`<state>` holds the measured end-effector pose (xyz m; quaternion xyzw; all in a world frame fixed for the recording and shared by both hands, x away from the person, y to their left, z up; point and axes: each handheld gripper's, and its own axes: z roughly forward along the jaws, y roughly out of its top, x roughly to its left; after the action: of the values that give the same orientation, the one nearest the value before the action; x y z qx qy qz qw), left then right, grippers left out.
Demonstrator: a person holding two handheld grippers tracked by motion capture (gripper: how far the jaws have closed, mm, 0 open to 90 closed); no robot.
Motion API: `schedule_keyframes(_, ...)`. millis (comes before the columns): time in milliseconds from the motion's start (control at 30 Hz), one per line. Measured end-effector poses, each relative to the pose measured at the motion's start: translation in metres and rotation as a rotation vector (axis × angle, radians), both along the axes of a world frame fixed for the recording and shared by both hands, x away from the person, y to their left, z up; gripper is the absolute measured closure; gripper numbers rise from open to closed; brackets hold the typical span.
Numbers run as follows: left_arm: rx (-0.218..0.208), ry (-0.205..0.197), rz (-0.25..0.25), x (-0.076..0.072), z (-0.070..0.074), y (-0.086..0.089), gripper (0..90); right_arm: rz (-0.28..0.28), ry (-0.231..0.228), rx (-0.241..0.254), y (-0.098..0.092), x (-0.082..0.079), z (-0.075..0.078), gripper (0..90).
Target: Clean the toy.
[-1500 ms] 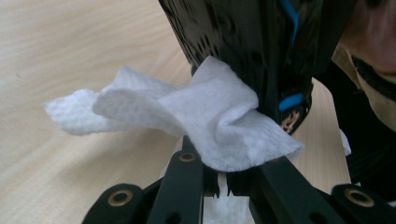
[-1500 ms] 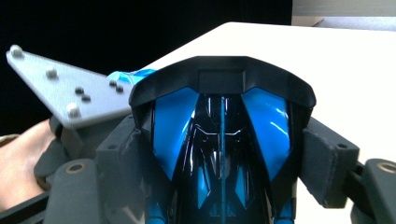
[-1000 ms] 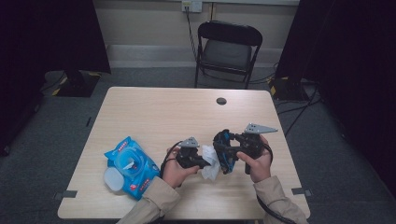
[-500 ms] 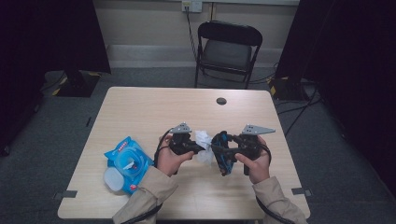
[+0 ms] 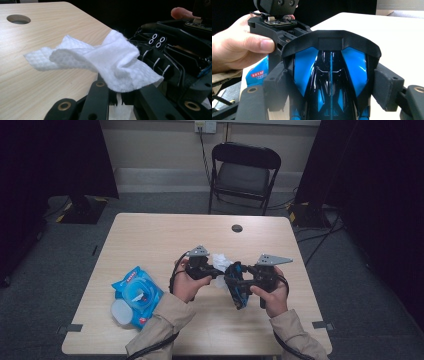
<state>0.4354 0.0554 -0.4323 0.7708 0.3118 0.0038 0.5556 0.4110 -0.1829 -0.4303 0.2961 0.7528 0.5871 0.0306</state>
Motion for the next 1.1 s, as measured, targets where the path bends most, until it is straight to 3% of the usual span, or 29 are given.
schedule_keyframes(367,0.016,0.018,-0.019,-0.003,-0.007,-0.004,85.7,0.000,0.002,0.001,0.000,0.000,0.000,25.5)
schedule_keyframes(1100,0.021,0.084,-0.089,-0.021,-0.044,-0.023,85.7,-0.007,0.018,0.022,-0.001,0.002,-0.001,25.5)
